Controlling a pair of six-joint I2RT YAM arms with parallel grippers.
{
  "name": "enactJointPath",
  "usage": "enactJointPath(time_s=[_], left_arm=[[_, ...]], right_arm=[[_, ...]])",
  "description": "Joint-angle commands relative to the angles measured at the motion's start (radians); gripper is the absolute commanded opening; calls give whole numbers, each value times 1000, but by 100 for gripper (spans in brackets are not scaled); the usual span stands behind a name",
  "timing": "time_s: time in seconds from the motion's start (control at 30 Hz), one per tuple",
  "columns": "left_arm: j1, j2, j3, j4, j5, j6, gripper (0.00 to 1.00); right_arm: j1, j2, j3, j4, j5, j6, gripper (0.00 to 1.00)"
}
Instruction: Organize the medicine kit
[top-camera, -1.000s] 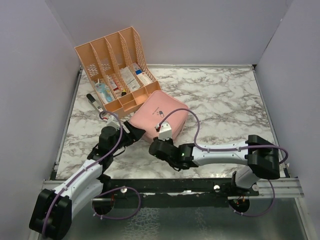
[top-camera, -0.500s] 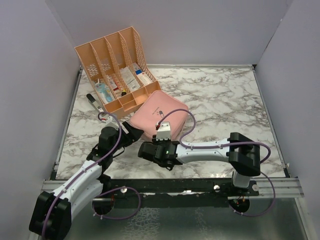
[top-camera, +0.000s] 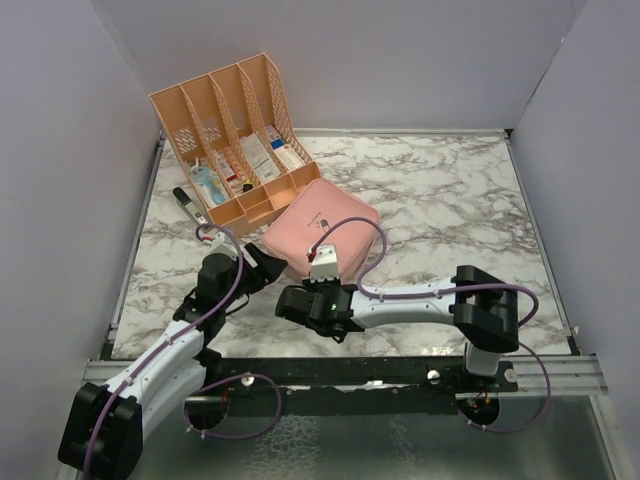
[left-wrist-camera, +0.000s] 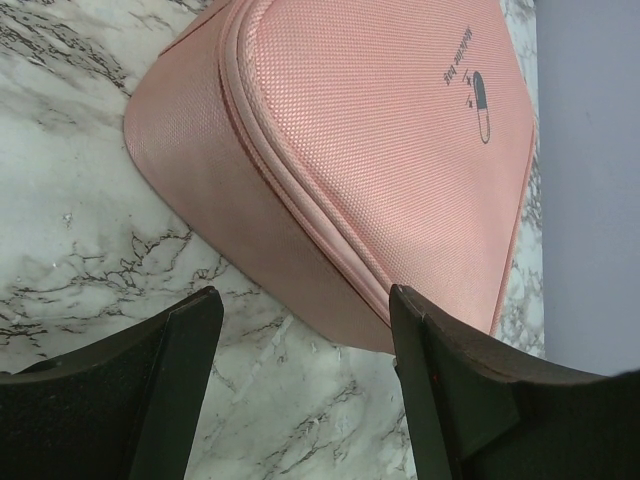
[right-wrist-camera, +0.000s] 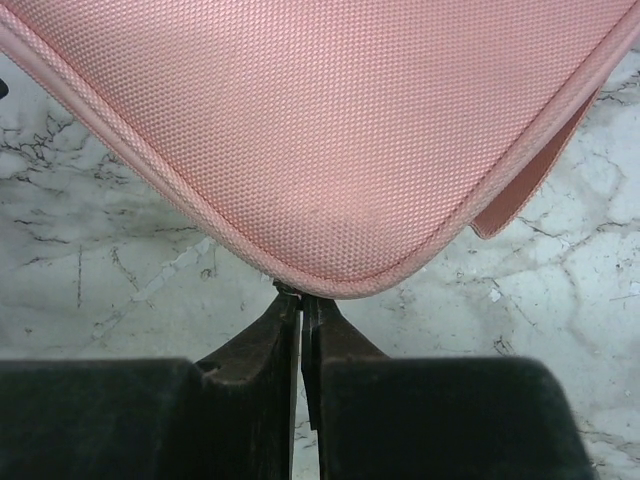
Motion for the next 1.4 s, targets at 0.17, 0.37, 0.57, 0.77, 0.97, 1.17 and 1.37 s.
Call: enactJointPath(time_s=[0.17,0.37,0.57,0.77,0.97,1.17,1.37], left_arm=[[3,2,31,13,-7,10,71],[3,19,32,68,55,21,75],[3,48,5,100,87,-7,75],[3,23,-37,157,102,-56,75],[3,-1,-79,154,73,-84,64],[3,-24,-71,65,-15,-83,34],[3,-56,-50,17,-94,-73,20]], right_arm=[[-11,-7,-22,97,124,-95,1],[-12,-106,-142,409,-99,-429,1],[-13,-154,-189,620,-399,-590,1],[-12,-120,-150,663,-560,-632,1],[-12,-101,-130,642,-581,-627,1],[-13,-101,-138,534,-552,-577,1],[-12,-113,-136,374,-549,-511,1]])
